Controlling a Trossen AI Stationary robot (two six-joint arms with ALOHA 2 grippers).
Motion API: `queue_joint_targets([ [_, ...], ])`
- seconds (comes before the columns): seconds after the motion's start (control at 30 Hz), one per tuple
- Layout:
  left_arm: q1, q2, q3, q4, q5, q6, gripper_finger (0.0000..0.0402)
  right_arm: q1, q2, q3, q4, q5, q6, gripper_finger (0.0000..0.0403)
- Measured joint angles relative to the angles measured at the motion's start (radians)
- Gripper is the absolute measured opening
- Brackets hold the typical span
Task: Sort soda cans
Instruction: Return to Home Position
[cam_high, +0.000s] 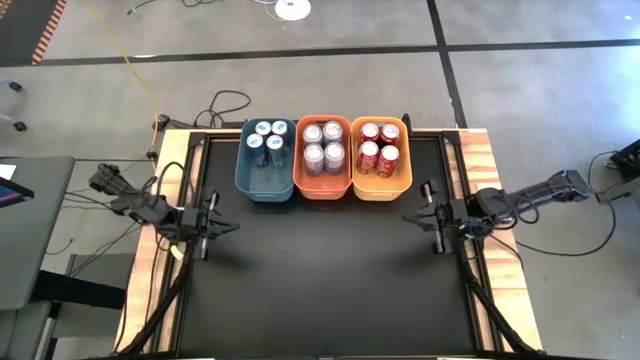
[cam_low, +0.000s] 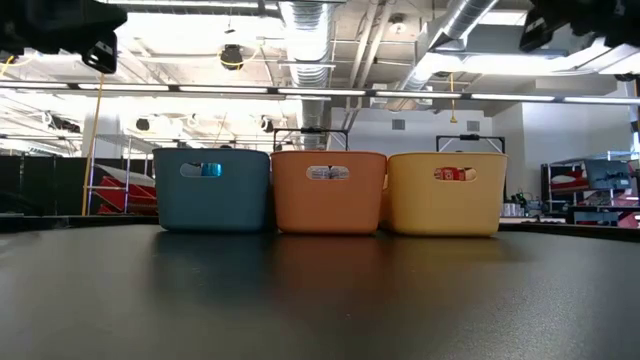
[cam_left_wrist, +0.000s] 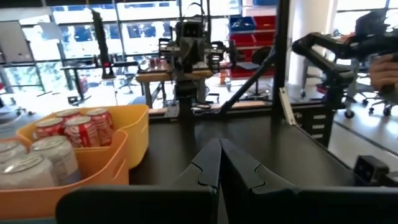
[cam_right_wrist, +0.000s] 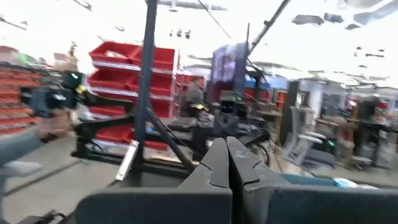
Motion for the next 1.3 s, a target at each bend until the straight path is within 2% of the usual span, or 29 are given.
queue_joint_targets([
  [0.07, 0.017, 0.0, -0.01, 0.004, 0.0, 0.0, 0.0, -0.035, 0.006, -0.005, 0.01, -0.038, 0.023, 0.0],
  [0.27, 0.093, 0.0, -0.067, 0.047, 0.003, 0.003, 0.0, -0.123, 0.043, -0.005, 0.01, -0.052, 0.056, 0.0],
  [0.5, 0.179, -0.001, -0.068, 0.024, 0.13, -0.04, 0.0, -0.155, 0.04, -0.004, -0.051, -0.06, 0.054, 0.0],
  [0.8, 0.207, -0.01, -0.068, -0.045, 0.13, -0.085, 0.0, -0.155, -0.113, -0.004, -0.19, -0.06, 0.047, 0.0],
  [1.03, 0.207, -0.109, -0.068, -0.166, 0.074, -0.095, 0.0, -0.135, -0.233, -0.004, -0.304, -0.06, 0.046, 0.0],
  [1.13, 0.207, -0.115, -0.067, -0.196, 0.074, -0.107, 0.0, -0.134, -0.278, -0.004, -0.345, -0.06, 0.043, 0.0],
  [1.3, 0.206, -0.115, -0.068, -0.227, 0.074, -0.121, 0.0, -0.134, -0.341, -0.043, -0.352, -0.06, 0.031, 0.0],
])
